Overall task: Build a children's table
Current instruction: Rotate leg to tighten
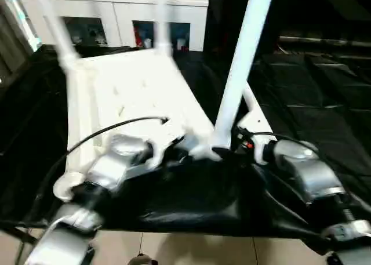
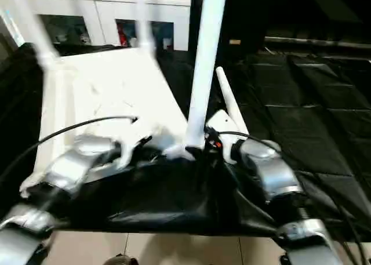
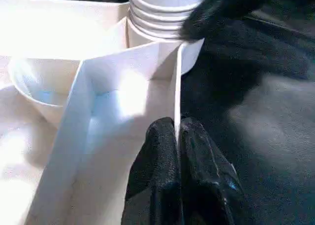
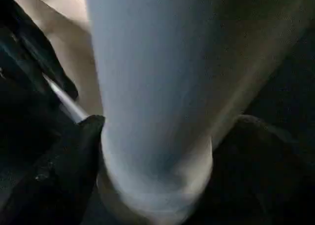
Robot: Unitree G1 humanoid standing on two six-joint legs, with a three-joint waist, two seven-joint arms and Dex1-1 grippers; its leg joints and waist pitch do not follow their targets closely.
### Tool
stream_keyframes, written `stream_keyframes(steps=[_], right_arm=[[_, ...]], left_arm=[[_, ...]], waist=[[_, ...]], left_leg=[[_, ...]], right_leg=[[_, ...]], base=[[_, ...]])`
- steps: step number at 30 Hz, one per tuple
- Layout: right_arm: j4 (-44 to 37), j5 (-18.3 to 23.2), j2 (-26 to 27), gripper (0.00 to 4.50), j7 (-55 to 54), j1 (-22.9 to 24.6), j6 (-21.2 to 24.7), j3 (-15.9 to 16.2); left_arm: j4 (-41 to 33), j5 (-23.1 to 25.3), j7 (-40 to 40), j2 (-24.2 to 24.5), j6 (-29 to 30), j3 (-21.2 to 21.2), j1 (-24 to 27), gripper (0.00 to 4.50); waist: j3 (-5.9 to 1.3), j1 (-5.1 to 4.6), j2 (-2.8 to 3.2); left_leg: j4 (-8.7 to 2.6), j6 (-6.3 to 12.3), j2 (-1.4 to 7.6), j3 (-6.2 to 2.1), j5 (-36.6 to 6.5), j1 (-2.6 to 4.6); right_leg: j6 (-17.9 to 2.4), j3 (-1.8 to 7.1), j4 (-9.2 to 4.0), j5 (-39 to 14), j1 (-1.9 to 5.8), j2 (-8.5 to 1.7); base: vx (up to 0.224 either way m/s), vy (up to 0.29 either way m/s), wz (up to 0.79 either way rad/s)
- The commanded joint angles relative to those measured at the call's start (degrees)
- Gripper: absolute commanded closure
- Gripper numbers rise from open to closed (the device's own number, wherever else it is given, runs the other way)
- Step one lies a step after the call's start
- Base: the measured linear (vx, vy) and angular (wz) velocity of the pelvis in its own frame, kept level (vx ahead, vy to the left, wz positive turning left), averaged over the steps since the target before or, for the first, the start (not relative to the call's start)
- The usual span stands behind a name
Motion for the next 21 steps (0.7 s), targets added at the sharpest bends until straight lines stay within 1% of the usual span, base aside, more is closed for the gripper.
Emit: stream_keyframes(steps=[1,3,6,8,9,10,13,14,15,17,18,19,20,21], right_arm=[[-1.56,1.21,-0.39,0.17,0.27,-0.16,0.89,-0.43],[-1.87,1.68,-0.39,0.17,0.74,-0.16,1.31,-0.47],[-2.27,1.71,-0.54,0.51,1.70,-0.12,1.85,-0.28],[-2.51,1.77,-0.53,0.51,2.17,0.00,2.06,-0.20],[-2.75,1.83,-0.52,0.64,2.49,0.11,2.30,-0.19],[-3.18,1.99,-0.58,0.90,2.94,0.30,2.67,-0.09],[-3.54,2.18,-0.75,0.96,3.30,0.59,2.88,0.28],[-3.54,2.17,-0.78,1.14,3.31,0.66,2.86,0.37],[-3.53,2.21,-0.86,1.14,3.42,0.73,2.89,0.43],[-3.59,2.27,-0.96,1.37,3.54,0.85,2.96,0.44],[-3.61,2.28,-0.96,1.37,3.55,0.87,2.99,0.43],[-3.62,2.22,-0.87,1.50,3.59,0.94,3.05,0.32],[-3.52,2.19,-0.71,1.50,3.30,0.99,3.02,0.19],[-3.54,2.13,-0.57,1.59,3.05,1.07,3.07,0.05]], left_arm=[[-3.24,-3.19,-4.75,-0.50,-0.23,-1.69,0.13,4.50],[-3.59,-3.26,-5.29,-0.05,-0.15,-1.94,0.48,4.50],[-3.86,-3.16,-5.56,0.24,-0.09,-1.88,0.80,4.50],[-4.04,-3.13,-5.60,0.29,0.05,-1.80,0.89,4.50],[-4.28,-3.14,-5.66,0.36,0.22,-1.78,0.96,4.50],[-4.60,-3.16,-5.69,0.44,0.50,-1.75,1.04,4.50],[-4.61,-3.18,-5.70,0.56,0.58,-1.70,1.07,4.50],[-4.52,-3.17,-5.70,0.59,0.54,-1.68,1.05,4.50],[-4.45,-3.14,-5.65,0.58,0.51,-1.67,1.02,4.50],[-4.44,-3.11,-5.60,0.58,0.53,-1.66,1.03,4.50],[-4.44,-3.11,-5.60,0.59,0.54,-1.65,1.04,4.50],[-4.39,-3.03,-5.48,0.58,0.57,-1.60,1.02,4.50],[-4.22,-2.95,-5.27,0.52,0.50,-1.54,0.99,4.50],[-4.14,-2.86,-5.08,0.47,0.49,-1.48,0.98,4.50]], waist=[[-3.59,-0.10,-0.64],[-3.59,-0.11,-0.70],[-3.58,-0.16,-0.83],[-3.62,-0.14,-0.84],[-3.60,-0.16,-0.89],[-3.58,-0.11,-0.87],[-3.60,-0.11,-0.87],[-3.57,-0.13,-0.87],[-3.57,-0.12,-0.85],[-3.53,-0.16,-0.87],[-3.54,-0.14,-0.87],[-3.54,-0.14,-0.76],[-3.56,-0.15,-0.82],[-3.54,-0.16,-0.89]], left_leg=[[-3.90,2.94,2.78,-0.79,-11.92,1.14],[-3.92,2.83,2.73,-0.81,-11.63,1.11],[-3.82,2.71,2.63,-0.77,-11.19,1.02],[-3.75,2.98,2.58,-0.74,-10.60,0.96],[-3.76,3.05,2.59,-0.74,-10.45,0.93],[-3.76,3.21,2.62,-0.75,-9.86,0.96],[-3.69,3.39,2.61,-0.71,-9.79,0.97],[-3.70,3.35,2.59,-0.71,-9.95,0.95],[-3.71,3.29,2.60,-0.72,-10.03,0.97],[-3.72,3.15,2.60,-0.73,-10.25,1.00],[-3.73,3.07,2.60,-0.75,-10.25,0.98],[-3.72,3.06,2.59,-0.76,-10.21,0.94],[-3.69,3.07,2.60,-0.75,-10.13,0.95],[-3.70,3.09,2.56,-0.72,-10.16,0.98]], right_leg=[[-11.79,3.43,-4.68,-10.19,2.62,-3.98],[-11.89,3.39,-4.62,-9.65,2.70,-3.96],[-11.87,3.41,-4.55,-9.13,2.80,-4.04],[-11.91,3.41,-4.49,-8.57,2.84,-4.01],[-11.89,3.40,-4.49,-8.45,2.85,-4.01],[-11.87,3.40,-4.40,-7.93,2.84,-3.97],[-12.03,3.40,-4.41,-7.71,2.84,-4.00],[-12.02,3.38,-4.46,-8.14,2.84,-4.00],[-11.98,3.38,-4.48,-8.29,2.83,-4.00],[-11.93,3.38,-4.50,-8.64,2.80,-3.97],[-11.91,3.38,-4.49,-8.71,2.85,-4.02],[-11.90,3.38,-4.47,-8.61,2.86,-4.01],[-11.88,3.41,-4.49,-8.34,2.85,-4.00],[-11.89,3.40,-4.52,-8.33,2.83,-3.98]], base=[[0.000,0.000,0.00],[0.000,0.000,0.00],[0.000,0.000,0.00],[0.000,0.000,0.00],[0.000,0.000,0.00],[0.000,0.000,0.00],[0.000,0.000,0.00],[0.000,0.000,0.00],[0.000,0.000,0.00],[0.000,0.000,0.00],[0.000,0.000,0.00],[0.000,0.000,0.00],[0.000,0.000,0.00],[0.000,0.000,0.00]])
